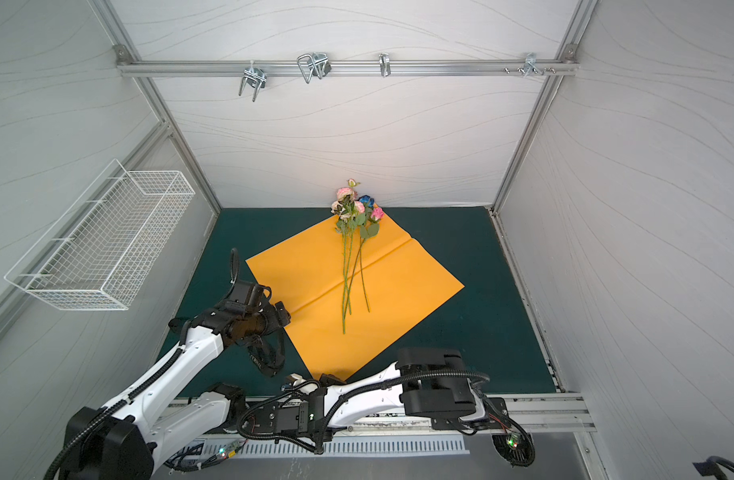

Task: Tie the bouquet of fake flowers
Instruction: 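Lower the right gripper and grasp the sheet corner nearest the robot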

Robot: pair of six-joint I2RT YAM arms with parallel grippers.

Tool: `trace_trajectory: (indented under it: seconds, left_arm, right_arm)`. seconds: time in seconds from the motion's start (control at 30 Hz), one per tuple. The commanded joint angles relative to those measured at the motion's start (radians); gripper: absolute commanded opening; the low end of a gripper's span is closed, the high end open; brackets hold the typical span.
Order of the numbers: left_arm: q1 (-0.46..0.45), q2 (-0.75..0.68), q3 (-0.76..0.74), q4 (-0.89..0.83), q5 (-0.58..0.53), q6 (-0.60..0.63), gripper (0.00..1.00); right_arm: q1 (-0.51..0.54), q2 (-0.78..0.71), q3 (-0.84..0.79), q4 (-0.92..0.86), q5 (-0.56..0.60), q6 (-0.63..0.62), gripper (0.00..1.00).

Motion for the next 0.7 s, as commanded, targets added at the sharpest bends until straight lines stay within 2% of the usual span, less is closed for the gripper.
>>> trace_trajectory:
  seconds: [0.0,0.33,0.43,0.57,0.67]
  left_arm:
    - [0.005,0.001,0.042,0.019,0.0,0.003,0.96]
    - [0.005,0.002,0.044,0.023,0.003,0.007,0.96]
    - [0.005,0.004,0.047,0.026,0.009,0.007,0.96]
    - [0.005,0.001,0.053,0.033,0.015,0.008,0.96]
    - [0.005,-0.003,0.06,0.039,0.018,0.006,0.96]
  right_arm:
    - [-0.003,0.009,-0.008,-0.031,0.045,0.018,0.47]
    - [-0.016,0.012,-0.023,0.033,0.012,-0.029,0.32]
    - [-0.016,0.002,-0.038,0.048,-0.01,-0.039,0.22]
    - [-0.025,-0.016,-0.048,0.06,-0.023,-0.056,0.0]
    - [-0.044,-0.046,-0.059,0.071,-0.022,-0.068,0.0]
